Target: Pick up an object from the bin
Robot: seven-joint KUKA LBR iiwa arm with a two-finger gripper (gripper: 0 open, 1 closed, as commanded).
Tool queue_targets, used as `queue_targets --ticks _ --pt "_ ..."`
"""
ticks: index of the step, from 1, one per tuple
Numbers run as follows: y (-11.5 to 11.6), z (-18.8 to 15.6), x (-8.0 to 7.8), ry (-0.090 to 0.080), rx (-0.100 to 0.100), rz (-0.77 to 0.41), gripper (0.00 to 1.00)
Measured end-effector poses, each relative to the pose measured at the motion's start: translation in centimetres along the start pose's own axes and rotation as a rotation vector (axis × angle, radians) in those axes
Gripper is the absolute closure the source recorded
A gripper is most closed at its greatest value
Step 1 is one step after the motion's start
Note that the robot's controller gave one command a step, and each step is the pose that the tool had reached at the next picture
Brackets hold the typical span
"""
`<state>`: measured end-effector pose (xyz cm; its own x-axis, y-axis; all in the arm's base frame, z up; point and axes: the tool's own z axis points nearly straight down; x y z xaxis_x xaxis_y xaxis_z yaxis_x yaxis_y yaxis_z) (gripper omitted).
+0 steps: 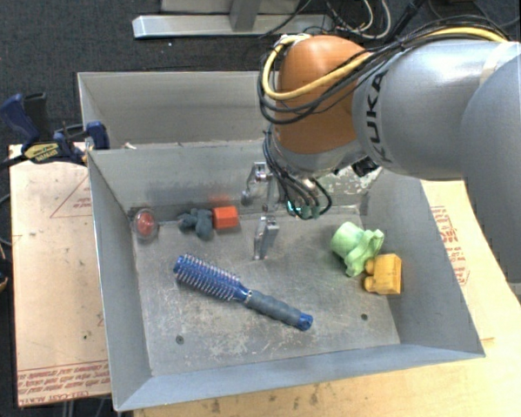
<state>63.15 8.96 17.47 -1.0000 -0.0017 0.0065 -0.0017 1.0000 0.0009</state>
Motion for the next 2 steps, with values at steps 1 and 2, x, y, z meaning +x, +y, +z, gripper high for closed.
queue_targets --ticks 1,2 --pt "4.6 10.1 4.2 -0.015 -0.004 0.135 0.0" --pt "5.4 7.4 6.4 -0.007 -0.001 0.112 0.0"
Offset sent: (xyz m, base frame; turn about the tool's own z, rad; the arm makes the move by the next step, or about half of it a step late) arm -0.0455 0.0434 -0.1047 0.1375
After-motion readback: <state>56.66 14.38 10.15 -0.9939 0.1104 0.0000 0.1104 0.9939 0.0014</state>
